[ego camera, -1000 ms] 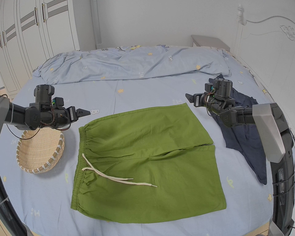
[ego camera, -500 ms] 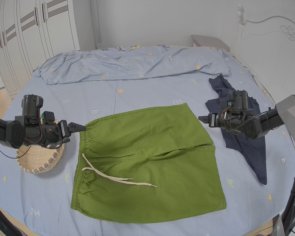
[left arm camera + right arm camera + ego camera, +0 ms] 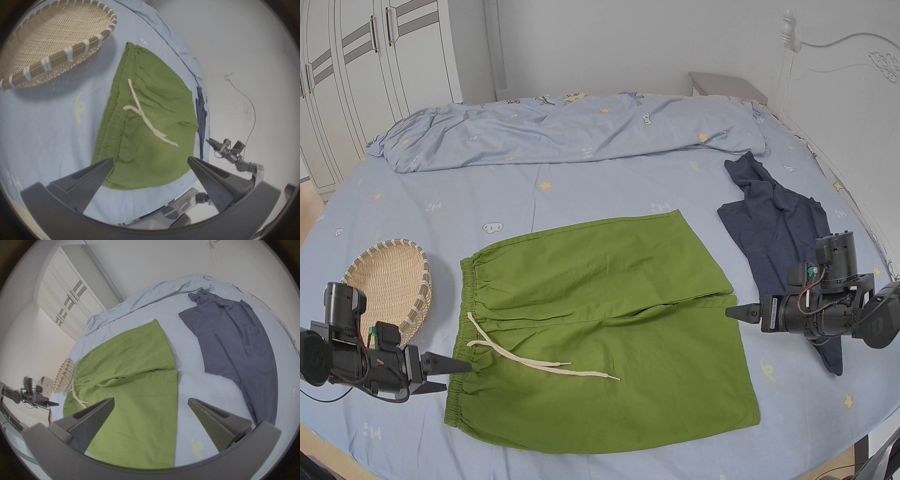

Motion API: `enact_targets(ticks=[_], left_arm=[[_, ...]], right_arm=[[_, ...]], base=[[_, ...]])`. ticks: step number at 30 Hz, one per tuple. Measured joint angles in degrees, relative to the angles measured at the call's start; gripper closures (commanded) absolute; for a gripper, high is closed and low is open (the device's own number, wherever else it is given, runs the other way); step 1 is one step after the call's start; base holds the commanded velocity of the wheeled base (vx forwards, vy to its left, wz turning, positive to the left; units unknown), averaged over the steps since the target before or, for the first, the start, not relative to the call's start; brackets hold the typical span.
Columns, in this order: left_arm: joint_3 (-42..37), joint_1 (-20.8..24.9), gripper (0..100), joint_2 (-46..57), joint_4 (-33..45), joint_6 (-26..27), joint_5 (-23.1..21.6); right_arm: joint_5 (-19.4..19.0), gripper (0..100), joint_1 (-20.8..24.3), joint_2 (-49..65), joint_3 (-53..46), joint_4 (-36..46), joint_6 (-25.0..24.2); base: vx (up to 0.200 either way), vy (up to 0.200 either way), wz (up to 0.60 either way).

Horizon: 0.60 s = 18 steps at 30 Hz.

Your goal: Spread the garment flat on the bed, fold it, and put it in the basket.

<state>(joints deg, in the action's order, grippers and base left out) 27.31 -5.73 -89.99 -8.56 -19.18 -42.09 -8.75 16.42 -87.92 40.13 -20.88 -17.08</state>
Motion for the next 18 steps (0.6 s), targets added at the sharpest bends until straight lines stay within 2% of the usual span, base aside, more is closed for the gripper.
enact_targets(ticks=[4, 6, 18], left_arm=[[-3.7, -1.7, 0, -1.2, 0.0, 8.8, -1.1], [-4.9, -2.3, 0, -2.6, 0.0, 10.7, -1.3], [-7.2, -3.5, 0, -10.9, -4.0, 14.2, 0.2]], right_arm=[[-1.4, 0, 0.5, 2.9, -2.0, 0.0, -1.1], [-1.8, 0, 0.6, 3.9, -2.6, 0.2, -1.6], [-2.6, 0, 1.5, 9.8, -3.6, 2.4, -2.2]], base=[[0.0, 0.0, 0.0], [0.0, 0.0, 0.0], [0.0, 0.0, 0.0]])
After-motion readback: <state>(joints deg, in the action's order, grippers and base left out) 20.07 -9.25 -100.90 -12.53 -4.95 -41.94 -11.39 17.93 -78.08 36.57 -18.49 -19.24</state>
